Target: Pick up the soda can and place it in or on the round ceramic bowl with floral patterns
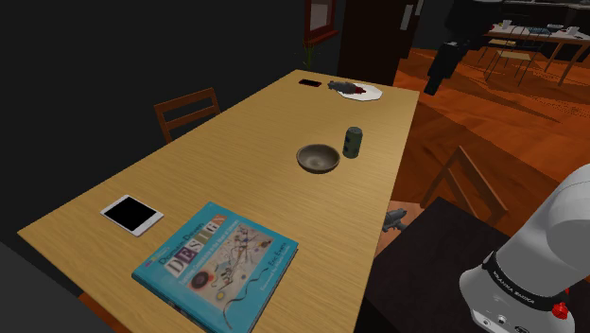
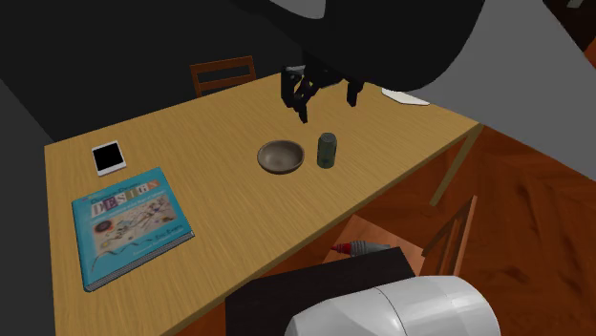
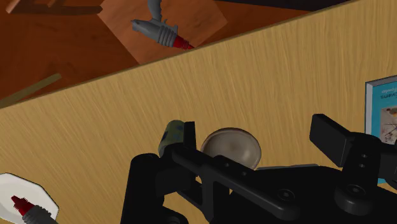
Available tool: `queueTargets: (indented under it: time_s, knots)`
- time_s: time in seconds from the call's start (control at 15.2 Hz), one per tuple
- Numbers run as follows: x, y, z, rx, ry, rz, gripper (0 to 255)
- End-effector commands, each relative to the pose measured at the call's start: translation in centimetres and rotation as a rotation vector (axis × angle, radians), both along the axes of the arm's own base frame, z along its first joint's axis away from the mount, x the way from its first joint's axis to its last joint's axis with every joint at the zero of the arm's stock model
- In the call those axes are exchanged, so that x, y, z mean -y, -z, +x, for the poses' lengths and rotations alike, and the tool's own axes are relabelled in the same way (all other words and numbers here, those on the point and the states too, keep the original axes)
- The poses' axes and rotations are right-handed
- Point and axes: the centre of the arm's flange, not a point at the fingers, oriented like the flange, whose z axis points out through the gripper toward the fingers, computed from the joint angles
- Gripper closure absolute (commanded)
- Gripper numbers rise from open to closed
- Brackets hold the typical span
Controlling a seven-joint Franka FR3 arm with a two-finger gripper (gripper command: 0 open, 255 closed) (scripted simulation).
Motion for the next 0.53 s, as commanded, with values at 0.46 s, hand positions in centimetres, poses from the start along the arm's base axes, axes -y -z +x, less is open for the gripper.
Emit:
queueTargets:
  time_s: [0.46]
  knots:
    - [3.3, 6.1, 6.8, -0.032, 0.004, 0.026, 0]
